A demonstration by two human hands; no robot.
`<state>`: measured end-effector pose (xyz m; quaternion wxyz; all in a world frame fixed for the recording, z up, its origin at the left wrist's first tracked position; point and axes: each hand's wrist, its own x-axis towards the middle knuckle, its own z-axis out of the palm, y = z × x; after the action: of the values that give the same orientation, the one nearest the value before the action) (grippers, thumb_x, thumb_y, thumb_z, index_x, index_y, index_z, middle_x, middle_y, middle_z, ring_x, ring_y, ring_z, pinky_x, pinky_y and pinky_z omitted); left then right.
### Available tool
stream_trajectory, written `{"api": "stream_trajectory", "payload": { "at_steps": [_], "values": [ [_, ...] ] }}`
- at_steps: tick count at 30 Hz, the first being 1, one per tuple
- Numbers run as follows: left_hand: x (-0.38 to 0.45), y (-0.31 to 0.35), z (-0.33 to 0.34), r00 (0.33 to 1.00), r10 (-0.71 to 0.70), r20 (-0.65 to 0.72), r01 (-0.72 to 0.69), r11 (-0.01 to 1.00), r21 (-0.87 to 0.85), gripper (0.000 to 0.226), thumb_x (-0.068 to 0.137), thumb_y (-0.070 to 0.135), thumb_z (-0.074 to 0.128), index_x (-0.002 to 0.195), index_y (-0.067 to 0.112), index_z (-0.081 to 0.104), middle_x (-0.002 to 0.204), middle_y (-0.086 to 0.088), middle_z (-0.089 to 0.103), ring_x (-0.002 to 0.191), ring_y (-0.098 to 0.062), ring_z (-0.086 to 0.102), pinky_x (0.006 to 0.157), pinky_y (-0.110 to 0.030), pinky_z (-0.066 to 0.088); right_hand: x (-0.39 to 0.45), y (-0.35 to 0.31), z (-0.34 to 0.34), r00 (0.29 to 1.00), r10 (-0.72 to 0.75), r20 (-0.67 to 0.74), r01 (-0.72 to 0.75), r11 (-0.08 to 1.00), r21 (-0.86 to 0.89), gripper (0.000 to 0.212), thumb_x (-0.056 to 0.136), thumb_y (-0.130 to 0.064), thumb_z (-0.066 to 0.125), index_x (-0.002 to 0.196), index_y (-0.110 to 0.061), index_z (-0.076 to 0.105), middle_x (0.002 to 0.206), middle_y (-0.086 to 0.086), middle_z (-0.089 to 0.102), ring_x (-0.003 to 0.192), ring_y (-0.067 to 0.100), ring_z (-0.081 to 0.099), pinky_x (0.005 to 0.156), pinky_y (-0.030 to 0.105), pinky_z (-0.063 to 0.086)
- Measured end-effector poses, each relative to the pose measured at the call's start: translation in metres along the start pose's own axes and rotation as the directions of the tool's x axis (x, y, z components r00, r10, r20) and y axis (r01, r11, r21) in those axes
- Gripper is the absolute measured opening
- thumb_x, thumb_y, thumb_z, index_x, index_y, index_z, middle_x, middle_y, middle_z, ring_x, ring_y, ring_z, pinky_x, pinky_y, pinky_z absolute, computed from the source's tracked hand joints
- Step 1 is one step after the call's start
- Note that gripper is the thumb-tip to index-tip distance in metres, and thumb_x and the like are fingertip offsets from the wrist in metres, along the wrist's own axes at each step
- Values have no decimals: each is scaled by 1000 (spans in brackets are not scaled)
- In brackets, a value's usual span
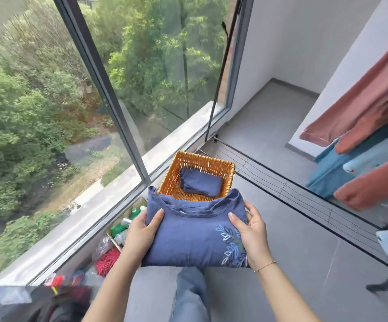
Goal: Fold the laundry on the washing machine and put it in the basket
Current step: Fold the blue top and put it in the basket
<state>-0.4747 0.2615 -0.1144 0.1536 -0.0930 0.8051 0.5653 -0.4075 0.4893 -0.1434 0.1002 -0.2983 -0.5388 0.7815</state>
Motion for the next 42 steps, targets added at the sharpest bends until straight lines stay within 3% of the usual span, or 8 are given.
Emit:
{"api": "stream_trajectory", "payload": {
  "at_steps": [9,14,21,26,32,35,38,42],
  "values": [
    [203,-2,29,989,-112,96,89,971,220,35,85,51,50,92,20,64,88,0,71,90,-21,66,85,-47,51,160,28,58,978,59,-201,-88,987,-137,41,87,6,61,125,-8,54,117,13,67,104,24,64,99,46,48],
    [285,-17,70,976,-160,151,108,947,302,20,97,24,51,101,9,64,100,-9,68,97,-25,62,81,-35,47,238,59,67,954,44,-298,-126,956,-263,42,89,3,60,127,-10,52,126,8,61,115,19,59,103,34,44],
    [367,-62,116,973,-108,206,1,887,461,19,98,23,50,105,9,61,94,1,61,88,-16,53,67,-27,30,319,108,49,937,62,-344,-231,849,-475,46,91,-4,60,135,-5,46,127,4,53,122,14,46,99,20,33],
    [398,-89,152,989,-120,88,54,840,539,20,97,22,51,90,4,55,95,-20,65,95,-38,59,68,-34,32,365,150,55,871,131,-474,-339,858,-386,32,89,-5,61,121,-7,56,111,4,60,102,18,55,92,30,45],
    [413,-106,181,985,-175,6,147,845,514,28,97,17,48,118,1,55,117,-23,61,112,-40,55,90,-35,41,396,181,53,745,304,-593,-484,859,-169,10,91,-3,52,89,-12,56,89,9,60,87,26,56,82,37,47],
    [420,-123,182,991,-135,-3,114,817,565,44,94,27,46,134,9,43,131,-21,54,123,-39,49,105,-47,39,399,184,52,766,327,-554,-517,826,-227,4,91,-10,56,95,-10,58,95,10,63,96,30,61,89,41,48],
    [391,-117,185,999,37,-26,-14,790,613,62,92,23,52,147,10,26,148,-17,36,138,-32,33,115,-46,27,381,171,60,801,262,-538,-444,863,-241,30,92,-11,57,122,-9,56,118,4,62,111,22,57,100,37,45],
    [359,-119,182,941,336,42,-284,718,636,45,87,6,63,130,3,51,141,-17,43,130,-32,39,111,-41,30,330,155,69,872,-27,-489,-231,859,-457,39,94,-1,50,133,-10,53,133,-8,47,124,4,41,103,13,34]
  ]
}}
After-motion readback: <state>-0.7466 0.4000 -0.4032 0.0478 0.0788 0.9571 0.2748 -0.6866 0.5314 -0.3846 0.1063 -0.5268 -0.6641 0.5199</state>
